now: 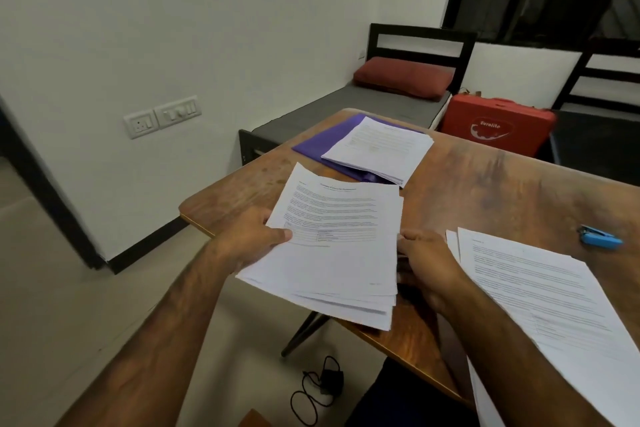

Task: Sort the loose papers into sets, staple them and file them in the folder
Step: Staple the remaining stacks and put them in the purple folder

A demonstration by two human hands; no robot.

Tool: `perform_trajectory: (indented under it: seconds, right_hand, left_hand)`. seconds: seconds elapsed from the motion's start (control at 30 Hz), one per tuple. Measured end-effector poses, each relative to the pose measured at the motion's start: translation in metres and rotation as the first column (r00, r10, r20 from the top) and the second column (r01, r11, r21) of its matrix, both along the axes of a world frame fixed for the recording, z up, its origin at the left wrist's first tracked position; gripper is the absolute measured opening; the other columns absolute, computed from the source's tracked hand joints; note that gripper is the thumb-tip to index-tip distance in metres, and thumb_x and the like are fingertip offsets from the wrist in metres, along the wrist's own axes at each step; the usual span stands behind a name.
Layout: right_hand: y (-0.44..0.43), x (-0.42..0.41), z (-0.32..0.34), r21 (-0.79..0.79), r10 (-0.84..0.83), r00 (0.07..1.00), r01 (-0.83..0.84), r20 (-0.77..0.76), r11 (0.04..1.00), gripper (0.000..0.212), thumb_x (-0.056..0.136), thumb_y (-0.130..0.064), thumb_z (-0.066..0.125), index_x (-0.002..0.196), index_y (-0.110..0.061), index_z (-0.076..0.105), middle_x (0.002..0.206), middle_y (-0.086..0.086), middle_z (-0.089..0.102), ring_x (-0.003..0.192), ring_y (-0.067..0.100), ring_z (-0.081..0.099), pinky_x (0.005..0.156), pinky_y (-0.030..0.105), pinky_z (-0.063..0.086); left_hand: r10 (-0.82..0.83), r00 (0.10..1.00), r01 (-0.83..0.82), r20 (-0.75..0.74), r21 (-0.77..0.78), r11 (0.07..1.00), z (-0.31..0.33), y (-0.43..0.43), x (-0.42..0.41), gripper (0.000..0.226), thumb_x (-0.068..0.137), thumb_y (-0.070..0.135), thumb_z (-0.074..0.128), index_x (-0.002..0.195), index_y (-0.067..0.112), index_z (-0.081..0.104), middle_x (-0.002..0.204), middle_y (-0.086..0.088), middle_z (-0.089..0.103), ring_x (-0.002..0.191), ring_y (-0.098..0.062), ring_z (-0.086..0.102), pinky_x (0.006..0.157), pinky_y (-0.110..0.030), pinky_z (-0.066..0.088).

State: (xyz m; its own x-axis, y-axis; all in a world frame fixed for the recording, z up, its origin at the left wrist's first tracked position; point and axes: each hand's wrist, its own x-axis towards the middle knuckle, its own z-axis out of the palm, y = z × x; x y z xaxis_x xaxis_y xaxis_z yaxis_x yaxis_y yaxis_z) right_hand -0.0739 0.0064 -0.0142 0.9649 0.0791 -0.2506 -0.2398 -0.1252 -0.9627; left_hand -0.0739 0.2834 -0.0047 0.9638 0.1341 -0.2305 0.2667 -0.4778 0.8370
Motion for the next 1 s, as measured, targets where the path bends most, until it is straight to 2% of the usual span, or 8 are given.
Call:
perform_trajectory:
  seconds: [0.1,0.2,0.27,0.37,0.5,0.63,0.8,1.0]
  right_hand:
    - [-0.003,0.005,-0.002,-0.188,-0.039,0.997,0.052,0.073,0.981,0.020,0.108,-0.018,0.053,0.115,-0.017,0.072,0.088,0.004,0.080,0.056,0.018,0.071,0.050,0.023,0.053]
    - [-0.010,0.011,-0.007,-0.313,-0.085,0.988,0.122,0.128,0.942,0.018,0.105,-0.021,0.059,0.120,-0.020,0.070,0.092,0.003,0.077,0.047,0.015,0.063,0.044,0.016,0.045]
    - [-0.017,0.012,-0.009,-0.332,-0.084,0.986,0.129,0.147,0.934,0.017,0.104,-0.021,0.060,0.118,-0.021,0.070,0.092,0.003,0.075,0.047,0.015,0.062,0.044,0.015,0.044]
    - [-0.031,0.007,-0.008,-0.328,-0.076,0.980,0.134,0.184,0.935,0.013,0.103,-0.019,0.061,0.108,-0.024,0.072,0.088,-0.001,0.075,0.049,0.015,0.061,0.049,0.019,0.048]
    - [-0.061,-0.003,-0.005,-0.378,-0.064,0.960,0.168,0.272,0.910,0.014,0.099,-0.016,0.064,0.104,-0.025,0.074,0.095,-0.006,0.071,0.072,0.017,0.066,0.049,0.019,0.048]
    - [-0.114,-0.012,-0.008,-0.496,-0.133,0.915,0.324,0.382,0.806,0.014,0.094,-0.022,0.066,0.101,-0.030,0.075,0.087,-0.008,0.071,0.078,0.013,0.066,0.073,0.029,0.051]
    - [-0.180,-0.015,-0.025,-0.598,-0.280,0.856,0.507,0.434,0.621,0.015,0.093,-0.024,0.063,0.105,-0.029,0.071,0.092,-0.008,0.070,0.084,0.019,0.066,0.073,0.031,0.047]
    - [-0.211,-0.017,-0.052,-0.604,-0.301,0.833,0.546,0.464,0.581,0.017,0.093,-0.017,0.059,0.099,-0.026,0.073,0.096,-0.002,0.070,0.087,0.018,0.063,0.074,0.033,0.053]
  left_hand:
    - [0.021,1.000,-0.020,-0.005,0.166,0.986,-0.002,0.003,-0.003,0.016,0.095,0.031,0.073,0.108,0.030,0.064,0.100,0.011,0.066,0.086,-0.012,0.064,0.065,-0.023,0.047]
    - [-0.034,0.999,0.046,-0.036,0.400,0.915,0.006,0.000,-0.004,0.050,0.097,0.042,0.067,0.143,0.029,0.051,0.140,0.001,0.058,0.118,-0.019,0.058,0.097,-0.037,0.051]
    - [-0.059,0.998,0.062,-0.021,0.472,0.880,0.021,-0.012,-0.008,0.055,0.102,0.038,0.059,0.152,0.023,0.041,0.149,-0.004,0.049,0.116,-0.013,0.055,0.101,-0.032,0.045]
    - [-0.163,0.984,0.112,0.069,0.471,0.875,0.036,-0.050,-0.009,0.040,0.100,0.042,0.063,0.135,0.024,0.057,0.121,0.002,0.064,0.091,-0.006,0.058,0.078,-0.025,0.051]
    - [-0.444,0.895,0.389,0.045,0.411,0.825,0.026,-0.130,-0.015,0.029,0.095,0.046,0.068,0.118,0.030,0.065,0.110,0.008,0.065,0.094,-0.010,0.061,0.086,-0.030,0.055]
    - [-0.478,0.861,0.377,0.171,0.416,0.828,0.007,-0.196,-0.003,0.016,0.094,0.037,0.067,0.107,0.028,0.069,0.101,0.008,0.068,0.089,-0.010,0.064,0.088,-0.041,0.059]
    - [-0.420,0.875,0.266,0.241,0.486,0.833,-0.021,-0.248,0.022,0.042,0.094,0.056,0.063,0.127,0.029,0.063,0.131,0.001,0.062,0.112,-0.020,0.062,0.103,-0.043,0.053]
    - [-0.452,0.875,0.160,0.173,0.778,0.608,-0.044,-0.275,0.033,0.074,0.093,0.078,0.037,0.150,0.030,0.040,0.151,-0.005,0.042,0.137,-0.025,0.041,0.118,-0.045,0.031]
